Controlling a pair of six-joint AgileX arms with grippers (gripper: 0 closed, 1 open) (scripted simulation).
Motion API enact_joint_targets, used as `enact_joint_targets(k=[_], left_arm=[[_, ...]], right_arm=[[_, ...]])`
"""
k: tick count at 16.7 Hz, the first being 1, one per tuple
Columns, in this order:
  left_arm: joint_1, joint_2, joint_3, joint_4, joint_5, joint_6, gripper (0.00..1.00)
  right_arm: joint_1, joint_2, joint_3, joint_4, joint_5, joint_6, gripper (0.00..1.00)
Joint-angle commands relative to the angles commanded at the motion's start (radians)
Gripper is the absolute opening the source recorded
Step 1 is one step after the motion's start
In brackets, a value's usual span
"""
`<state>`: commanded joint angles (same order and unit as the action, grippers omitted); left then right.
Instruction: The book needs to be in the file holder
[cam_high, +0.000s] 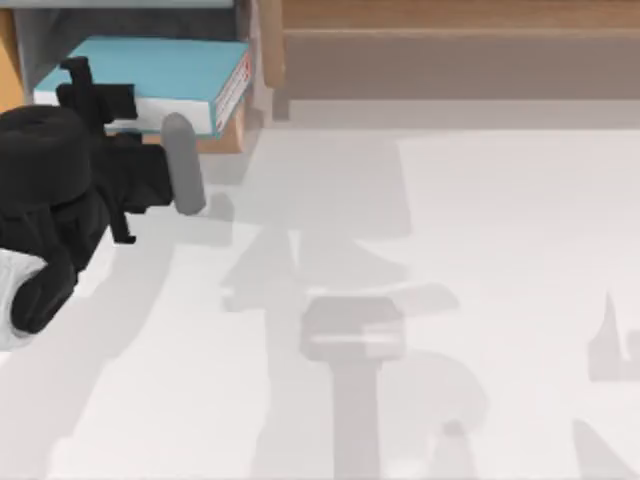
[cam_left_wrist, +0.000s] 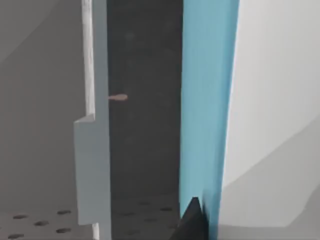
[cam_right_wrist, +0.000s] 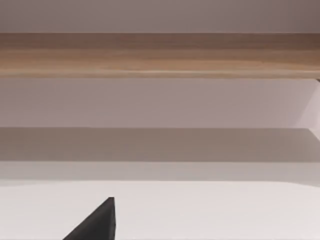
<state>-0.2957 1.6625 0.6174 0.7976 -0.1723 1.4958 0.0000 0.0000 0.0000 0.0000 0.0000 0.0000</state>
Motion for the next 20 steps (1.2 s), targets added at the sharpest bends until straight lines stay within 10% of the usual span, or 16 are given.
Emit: enact_joint_targets(k=[20], left_arm=[[0.080,0.209,0.240,-0.058,0.013,0.039,0.00]], right_arm=[[0.000,0.000,0.000,0.000,0.000,0.000,1.00]])
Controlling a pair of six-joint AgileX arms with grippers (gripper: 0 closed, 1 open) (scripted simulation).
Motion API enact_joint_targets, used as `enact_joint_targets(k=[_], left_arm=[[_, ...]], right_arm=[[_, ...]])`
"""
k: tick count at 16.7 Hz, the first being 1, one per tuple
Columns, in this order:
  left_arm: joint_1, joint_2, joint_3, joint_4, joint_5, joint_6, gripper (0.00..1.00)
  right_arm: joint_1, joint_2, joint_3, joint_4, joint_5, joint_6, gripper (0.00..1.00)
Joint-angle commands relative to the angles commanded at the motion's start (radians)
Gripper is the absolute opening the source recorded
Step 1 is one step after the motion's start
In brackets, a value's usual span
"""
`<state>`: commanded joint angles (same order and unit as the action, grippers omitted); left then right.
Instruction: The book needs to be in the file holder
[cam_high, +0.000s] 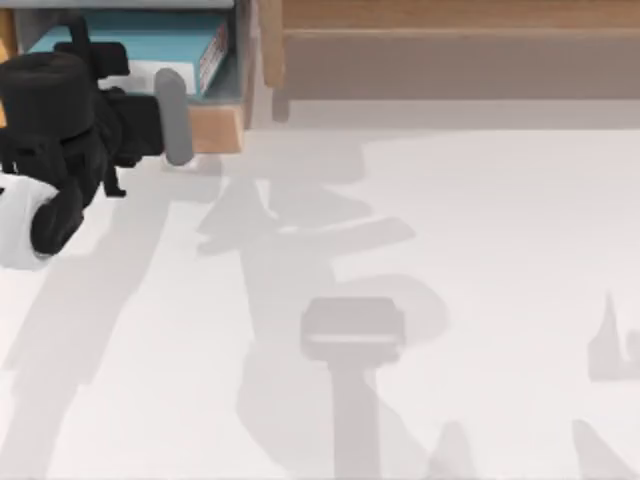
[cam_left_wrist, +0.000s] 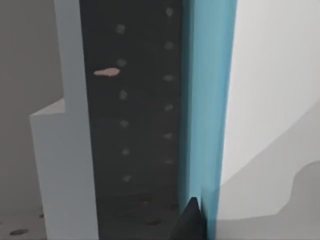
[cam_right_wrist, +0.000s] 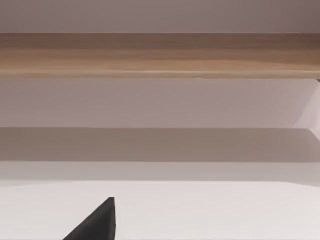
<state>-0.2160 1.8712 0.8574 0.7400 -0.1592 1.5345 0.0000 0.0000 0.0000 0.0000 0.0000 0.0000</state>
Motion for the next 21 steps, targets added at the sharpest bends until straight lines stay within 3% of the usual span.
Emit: enact_joint_targets(k=[2,15,21], left_arm=[[0.000,0.000,0.000,0.000,0.000,0.000,0.00],[0.000,0.000,0.000,0.000,0.000,0.000,0.98],[0.000,0.000,0.000,0.000,0.000,0.000,1.00]], right_arm=[[0.000,0.000,0.000,0.000,0.000,0.000,1.00],[0.000,0.000,0.000,0.000,0.000,0.000,1.00],[0.000,0.000,0.000,0.000,0.000,0.000,1.00]])
